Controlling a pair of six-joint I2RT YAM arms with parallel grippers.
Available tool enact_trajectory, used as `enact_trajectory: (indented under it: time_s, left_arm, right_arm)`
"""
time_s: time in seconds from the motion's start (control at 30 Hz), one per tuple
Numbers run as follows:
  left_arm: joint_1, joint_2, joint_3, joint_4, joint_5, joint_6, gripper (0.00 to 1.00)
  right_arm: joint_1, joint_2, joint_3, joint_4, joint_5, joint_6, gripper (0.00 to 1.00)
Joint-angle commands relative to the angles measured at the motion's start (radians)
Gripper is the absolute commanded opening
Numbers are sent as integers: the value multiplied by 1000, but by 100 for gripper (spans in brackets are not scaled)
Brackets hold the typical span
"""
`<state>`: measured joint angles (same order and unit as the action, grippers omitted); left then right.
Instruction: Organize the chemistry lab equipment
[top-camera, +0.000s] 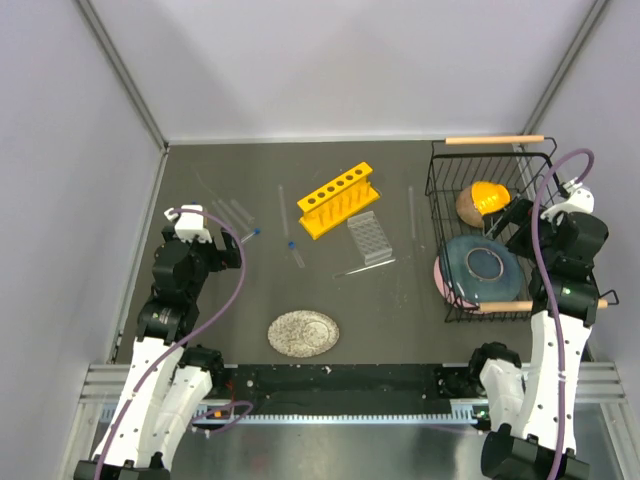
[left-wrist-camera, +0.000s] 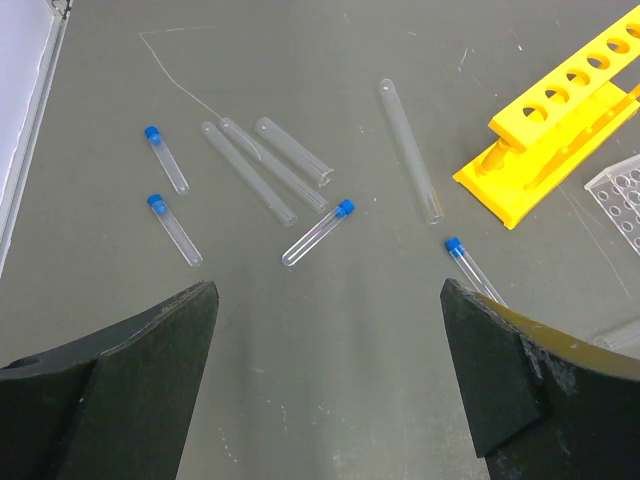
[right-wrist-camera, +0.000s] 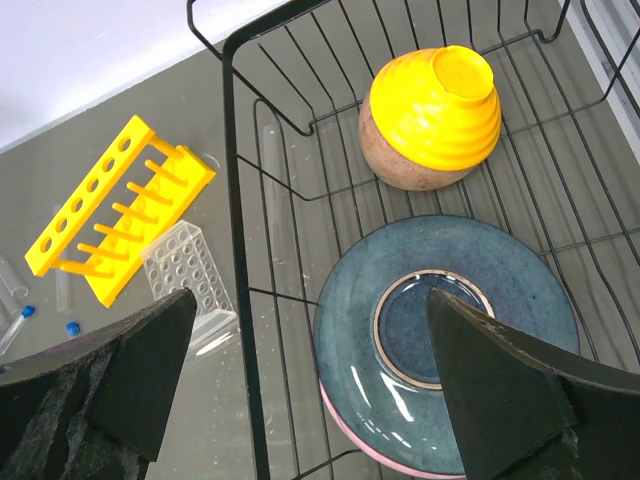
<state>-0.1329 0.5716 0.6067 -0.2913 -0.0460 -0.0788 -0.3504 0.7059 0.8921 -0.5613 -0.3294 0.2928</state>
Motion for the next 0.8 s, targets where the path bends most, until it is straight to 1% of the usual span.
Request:
enact_trajectory:
  time_s: [0.0,0.17,0.27,0.33,0.47,0.53,0.57,0.6,0.63,0.73,0.77]
  left_arm:
    - [-4,-4,10,50,1,7,99]
    - [-4,-4,8,50,6,2,99]
    - [-4,-4,2,60,12,-4,99]
    - [-4,-6,-1,63,6,-18,99]
    - [-4,-13,-1,69,5,-58,99]
    - [-4,-10,8,61,32,-90,99]
    - [-4,-9,14,57,41,-101,99]
    - [-4,-4,30,49,70,-113,99]
    - [-4,0,37,35,83,-139,99]
    - [-2,25,85,6,112,-206,99]
    - [-2,37,99,-29,113,-225,99]
  right_arm:
    - [-13,-16,62,32,-3,11,99]
    - [-13,-11,70,34,-22,-1,99]
    - [-13,-16,77,35,-59,-35,99]
    - [-13,-17,87,32,-112,-59,99]
    - [-13,-13,107,38,-249,-174,99]
    - [-12,-6,120,41,-377,-234,99]
    - [-7,7,123,38,-434,-309,99]
    - [-2,13,137,14,-538,-358,99]
    - [7,21,146,-5,-566,-394,99]
    - [68,50,172,-60,-577,-472,99]
    - [83,58,177,-71,-586,-507,99]
